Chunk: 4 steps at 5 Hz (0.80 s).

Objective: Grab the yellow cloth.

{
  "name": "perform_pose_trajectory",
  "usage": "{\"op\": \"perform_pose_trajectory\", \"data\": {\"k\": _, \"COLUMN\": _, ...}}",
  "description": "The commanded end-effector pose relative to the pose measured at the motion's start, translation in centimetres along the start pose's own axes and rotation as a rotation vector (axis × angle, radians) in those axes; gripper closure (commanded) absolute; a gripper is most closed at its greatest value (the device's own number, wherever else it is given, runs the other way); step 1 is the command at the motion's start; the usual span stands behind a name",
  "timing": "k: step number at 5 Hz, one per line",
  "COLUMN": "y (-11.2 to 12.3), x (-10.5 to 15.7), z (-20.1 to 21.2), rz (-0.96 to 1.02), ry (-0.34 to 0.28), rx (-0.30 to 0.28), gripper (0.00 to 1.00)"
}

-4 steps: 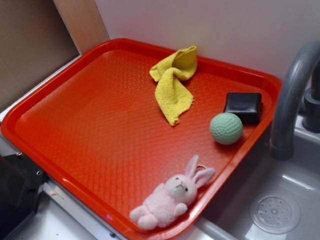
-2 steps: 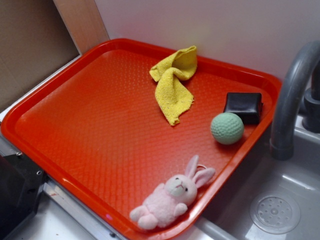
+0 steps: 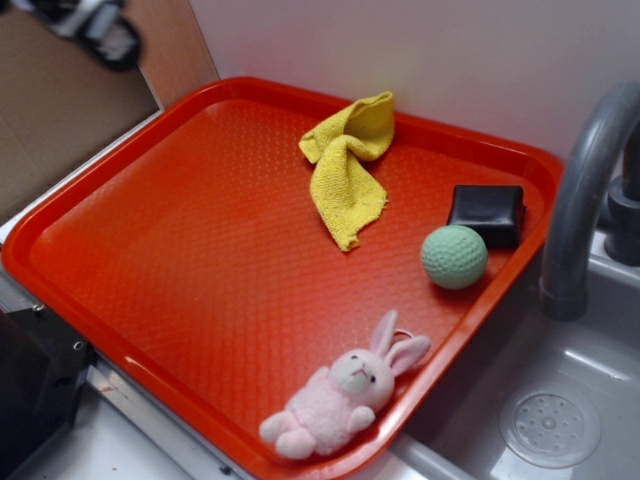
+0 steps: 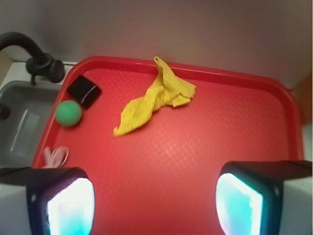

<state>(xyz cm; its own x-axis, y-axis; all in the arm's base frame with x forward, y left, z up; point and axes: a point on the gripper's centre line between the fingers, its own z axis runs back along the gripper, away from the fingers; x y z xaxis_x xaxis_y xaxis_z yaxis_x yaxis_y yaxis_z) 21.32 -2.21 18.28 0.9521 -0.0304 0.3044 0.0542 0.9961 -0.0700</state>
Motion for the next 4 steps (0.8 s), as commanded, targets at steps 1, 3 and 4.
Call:
{"op": "perform_pose_trajectory", "data": {"k": 1, "y": 1.2, "x": 1.3, "z": -1.6, "rz": 0.010, "ry": -0.042, "rx": -0.091, "gripper": 0.00}}
{"op": "perform_pose_trajectory", "data": {"k": 3, "y": 1.2, "x": 1.3, "z": -1.6, "rz": 0.010, "ry": -0.042, "rx": -0.091, "gripper": 0.00}}
{"op": "perform_pose_trajectory", "data": {"k": 4, "y": 0.2, "x": 5.1, "z": -4.3, "rz": -0.054, "ry": 0.004, "rx": -0.040, "gripper": 0.00}}
